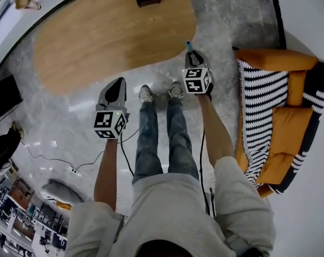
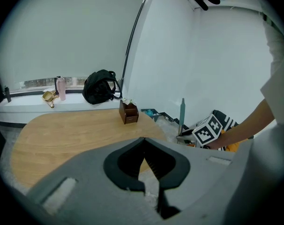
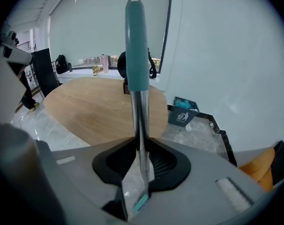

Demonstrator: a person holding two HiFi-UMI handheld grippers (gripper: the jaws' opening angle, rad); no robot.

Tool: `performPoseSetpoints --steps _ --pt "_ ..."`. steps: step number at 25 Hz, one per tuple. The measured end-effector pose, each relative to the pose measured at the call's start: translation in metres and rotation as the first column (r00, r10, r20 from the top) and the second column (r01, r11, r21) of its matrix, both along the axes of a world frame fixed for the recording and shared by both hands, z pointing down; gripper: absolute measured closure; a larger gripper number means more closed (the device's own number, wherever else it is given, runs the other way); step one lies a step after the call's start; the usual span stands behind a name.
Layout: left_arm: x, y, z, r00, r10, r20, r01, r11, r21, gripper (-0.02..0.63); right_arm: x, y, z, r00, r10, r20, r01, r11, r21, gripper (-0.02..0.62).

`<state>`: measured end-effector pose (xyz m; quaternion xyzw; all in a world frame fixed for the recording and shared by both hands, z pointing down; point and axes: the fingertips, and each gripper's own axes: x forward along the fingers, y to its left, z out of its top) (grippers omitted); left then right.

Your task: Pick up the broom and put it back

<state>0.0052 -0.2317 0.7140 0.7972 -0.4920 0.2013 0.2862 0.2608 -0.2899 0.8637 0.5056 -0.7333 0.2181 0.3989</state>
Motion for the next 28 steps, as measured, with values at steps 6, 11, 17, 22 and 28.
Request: performPoseSetpoints --steps 6,11,17,22,28 --pt "0.031 -0.002 -0.016 0.999 0.036 -0.005 -0.036 0.999 0.025 0.611 0.055 0.022 -0.026 0.995 0.1 0.014 -0.1 0.995 0.03 0.509" --pt "0.056 -0.005 -0.036 0.998 0.068 -0.009 -0.067 0.996 0.053 0.611 0.083 0.038 -0.043 0.988 0.154 0.028 -0.155 0.987 0.032 0.511" --pt "0.087 -0.009 -0.067 0.995 0.096 -0.023 -0.094 0.991 0.099 0.611 0.117 0.06 -0.067 0.972 0.231 0.039 -0.233 0.972 0.029 0.512" --pt "0.102 -0.011 -0.103 0.994 0.11 -0.023 -0.105 0.984 0.147 0.611 0.133 0.066 -0.115 0.956 0.279 0.086 -0.286 0.954 0.09 0.512" --pt "0.113 -0.012 -0.152 0.993 0.113 -0.018 -0.106 0.97 0.22 0.611 0.149 0.042 -0.205 0.957 0.266 0.112 -0.287 0.923 0.257 0.512"
